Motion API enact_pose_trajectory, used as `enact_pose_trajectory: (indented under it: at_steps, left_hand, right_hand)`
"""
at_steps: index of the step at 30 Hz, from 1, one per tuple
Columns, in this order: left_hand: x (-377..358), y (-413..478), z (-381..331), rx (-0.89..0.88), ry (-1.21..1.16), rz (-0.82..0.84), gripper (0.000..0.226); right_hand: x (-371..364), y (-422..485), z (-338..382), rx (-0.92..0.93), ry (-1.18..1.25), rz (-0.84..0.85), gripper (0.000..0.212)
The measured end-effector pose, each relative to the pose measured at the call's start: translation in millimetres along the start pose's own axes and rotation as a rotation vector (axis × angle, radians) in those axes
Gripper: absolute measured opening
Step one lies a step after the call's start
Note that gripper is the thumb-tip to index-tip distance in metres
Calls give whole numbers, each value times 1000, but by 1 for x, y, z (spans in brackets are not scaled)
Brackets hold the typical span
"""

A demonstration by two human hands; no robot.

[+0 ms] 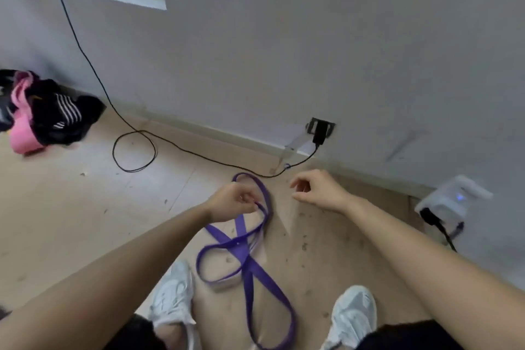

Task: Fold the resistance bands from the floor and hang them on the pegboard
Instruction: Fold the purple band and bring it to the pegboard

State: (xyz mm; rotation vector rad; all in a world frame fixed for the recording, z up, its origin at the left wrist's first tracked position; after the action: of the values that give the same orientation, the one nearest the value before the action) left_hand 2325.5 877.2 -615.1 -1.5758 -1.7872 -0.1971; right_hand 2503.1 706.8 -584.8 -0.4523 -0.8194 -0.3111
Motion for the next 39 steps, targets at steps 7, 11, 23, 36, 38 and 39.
enact_pose_trajectory:
  at_steps: [7, 11, 23, 36, 38, 39]
  left_hand:
    - [-102, 5, 90, 300, -17, 65, 18]
    - [-146, -4, 129, 365, 164, 123, 32]
    - [-156, -17, 132, 127, 279, 208, 15]
    - [34, -75, -23, -39, 62, 103, 8]
    - [62, -84, -38, -46, 75, 4, 4]
    - [73, -89, -44, -43, 88, -39, 5]
  right_hand:
    - [-126, -2, -62, -180, 56, 257, 17]
    - [-173, -4, -86, -205, 64, 335, 20]
    - [-207, 3, -95, -68, 51, 371, 78]
    - [-175, 20, -55, -51, -64, 291, 8]
    - [-173, 14, -56, -98, -14, 315, 10]
    - [-172, 11, -59, -115, 10, 322, 11]
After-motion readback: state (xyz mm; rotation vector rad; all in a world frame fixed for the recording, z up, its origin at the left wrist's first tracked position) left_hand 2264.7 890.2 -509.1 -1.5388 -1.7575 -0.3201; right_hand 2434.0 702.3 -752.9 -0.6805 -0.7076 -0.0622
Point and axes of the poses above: each hand's wrist, its own y-axis towards the middle knuckle, its own x-axis out of the back of the hand, z = x × y, the point moved 2 cm from there along y, towards the middle knuckle, and after that the axes turned 1 degree about y, right-handed, at the moved point
